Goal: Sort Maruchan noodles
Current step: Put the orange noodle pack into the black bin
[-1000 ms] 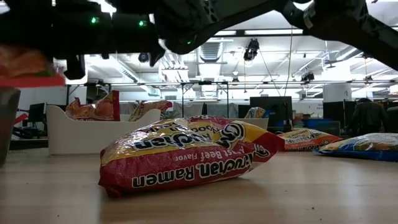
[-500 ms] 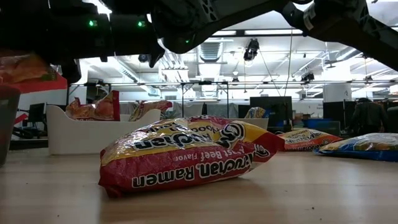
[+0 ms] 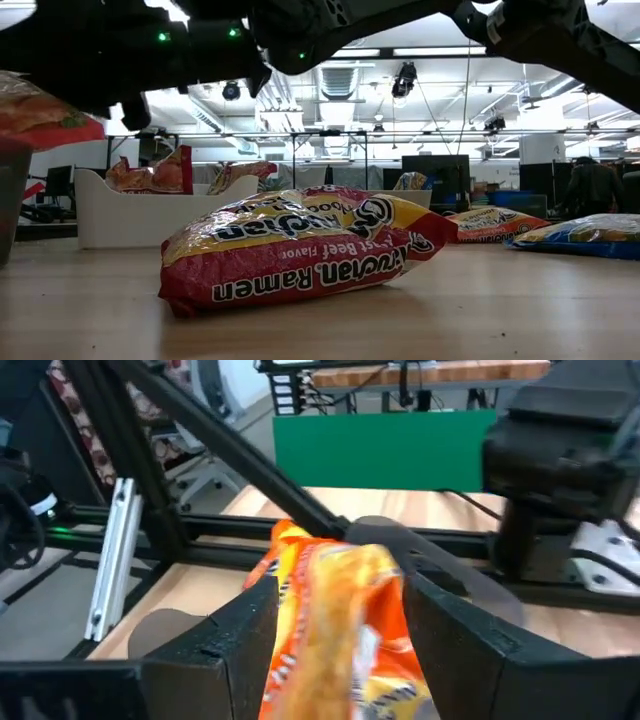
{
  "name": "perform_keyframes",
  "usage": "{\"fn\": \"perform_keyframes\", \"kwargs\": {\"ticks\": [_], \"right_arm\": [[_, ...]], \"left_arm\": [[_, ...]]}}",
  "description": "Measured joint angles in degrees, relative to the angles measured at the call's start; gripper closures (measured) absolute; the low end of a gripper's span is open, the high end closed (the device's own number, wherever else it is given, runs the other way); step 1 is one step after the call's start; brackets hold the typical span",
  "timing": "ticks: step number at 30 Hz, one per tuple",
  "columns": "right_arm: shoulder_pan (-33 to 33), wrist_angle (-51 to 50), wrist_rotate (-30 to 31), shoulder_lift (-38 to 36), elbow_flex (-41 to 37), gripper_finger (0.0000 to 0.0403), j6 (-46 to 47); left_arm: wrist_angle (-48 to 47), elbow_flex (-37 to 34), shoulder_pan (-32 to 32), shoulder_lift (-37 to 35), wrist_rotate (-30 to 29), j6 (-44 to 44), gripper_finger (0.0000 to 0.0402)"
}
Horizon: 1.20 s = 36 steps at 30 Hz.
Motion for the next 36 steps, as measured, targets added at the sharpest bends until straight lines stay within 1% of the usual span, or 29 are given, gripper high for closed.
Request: {"fn": "perform_keyframes", "kwargs": {"ticks": [7, 10, 14, 16, 19, 24, 27, 30, 36], "right_arm": [[-1.49, -6.28, 0.12, -3.8, -0.01, 0.0198, 0.7], [-1.41, -8.44, 0.05, -4.06, -0.01, 0.0207, -0.06], [-0.42, -8.64, 0.03, -3.92, -0.05, 0.0237, -2.03], [-0.02, -8.52, 0.7, -3.48, -0.24, 0.0259, -2.41], [0.52, -9.03, 3.75, -1.83, -0.57, 0.0293, -2.66], [1.32, -7.64, 4.1, 1.45, -0.55, 0.0353, -3.45], [1.58, -7.81, 4.24, 2.17, -0.44, 0.0382, -4.33], [1.53, -8.16, 4.02, 2.05, -0.41, 0.0392, -4.56], [1.42, -9.67, 4.03, -0.21, -0.57, 0.0394, -6.32]], "left_arm": [[0.05, 0.07, 0.0, -0.22, 0.01, -1.14, 0.0402], [-0.02, 0.11, 0.0, -0.2, 0.02, -1.13, 0.0402], [0.03, 0.11, 0.0, -0.22, 0.02, -1.13, 0.0402], [0.03, 0.15, 0.0, -0.18, 0.02, -1.46, 0.0402], [0.31, 0.2, 0.0, -0.1, 0.03, -1.95, 0.0402], [0.34, 0.2, 0.0, -0.07, 0.04, -2.01, 0.0402], [0.25, 0.2, 0.0, -0.07, 0.04, -2.0, 0.0402], [0.11, 0.2, 0.0, -0.04, 0.04, -2.0, 0.0402], [0.01, 0.2, 0.0, 0.05, 0.04, -2.01, 0.0402]]}}
